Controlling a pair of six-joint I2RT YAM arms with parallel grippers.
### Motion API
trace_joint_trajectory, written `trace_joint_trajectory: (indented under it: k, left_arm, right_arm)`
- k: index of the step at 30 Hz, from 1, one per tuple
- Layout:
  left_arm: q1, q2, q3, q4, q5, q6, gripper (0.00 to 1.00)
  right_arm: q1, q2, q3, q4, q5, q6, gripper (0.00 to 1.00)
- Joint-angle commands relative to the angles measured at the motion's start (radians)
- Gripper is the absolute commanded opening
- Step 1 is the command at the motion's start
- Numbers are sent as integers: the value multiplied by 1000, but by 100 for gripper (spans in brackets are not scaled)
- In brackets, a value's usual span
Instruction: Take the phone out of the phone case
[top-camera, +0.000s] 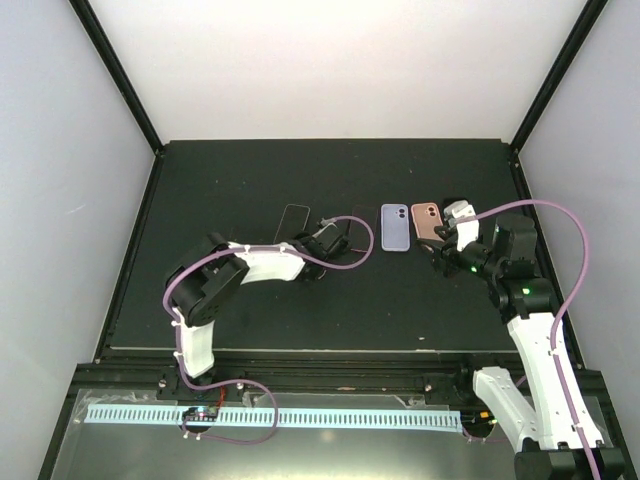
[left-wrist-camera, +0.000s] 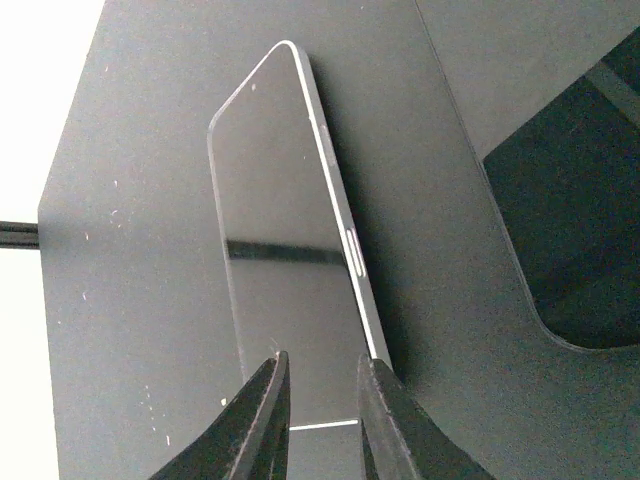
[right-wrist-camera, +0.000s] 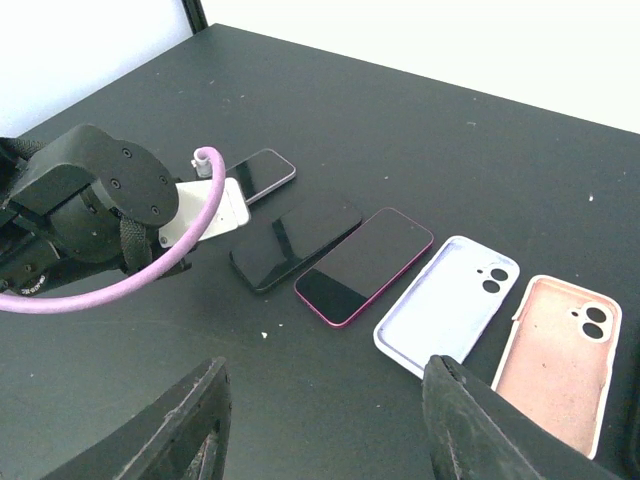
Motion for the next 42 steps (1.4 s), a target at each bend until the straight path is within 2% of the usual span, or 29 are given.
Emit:
trace_joint_trajectory:
  k: [1, 7, 11, 14, 17, 20, 22, 25, 27, 28, 30, 36, 42]
  left_arm:
    - [-6, 15, 66, -43, -23, 20, 21]
    - [-6, 17, 72, -65, -21, 3, 27]
    - [-8, -26, 68, -97, -14, -71, 34]
    - [-9, -94, 61, -143, 25, -152, 43]
    - [-9, -200, 49, -203, 123, -241, 51]
    - [-3, -339, 9, -209, 207, -306, 69]
    - [11, -423, 6, -237, 248, -332, 77]
    - [41, -519, 31, -291, 310, -354, 86]
    - [60, -577, 45, -320, 349, -359, 92]
    - [72, -598, 46, -323, 378, -353, 95]
    - [108, -617, 55, -336, 439, -336, 96]
    - [179, -733, 100, -412, 497, -289, 99]
    - [236, -825, 17, -332, 481, -229, 99]
  right_arm:
    - [-3, -6, -8, 26, 18, -14, 53]
    - [-4, 0, -8, 27, 23, -15, 53]
    - [-4, 6, -9, 28, 27, -16, 53]
    - [-4, 9, -9, 30, 32, -16, 53]
    - [-4, 15, -9, 33, 45, -11, 54]
    - [-4, 17, -10, 44, 76, 6, 54]
    - [-5, 18, -14, 60, 113, 28, 55]
    - [-5, 17, -22, 86, 208, 72, 75]
    - [-5, 13, -28, 103, 275, 94, 92]
    - [-6, 10, -30, 114, 307, 106, 96]
    - [-5, 3, -29, 123, 345, 119, 100]
    - [-6, -41, -58, 173, 449, 194, 100]
    - [-6, -30, -45, 203, 396, 290, 100]
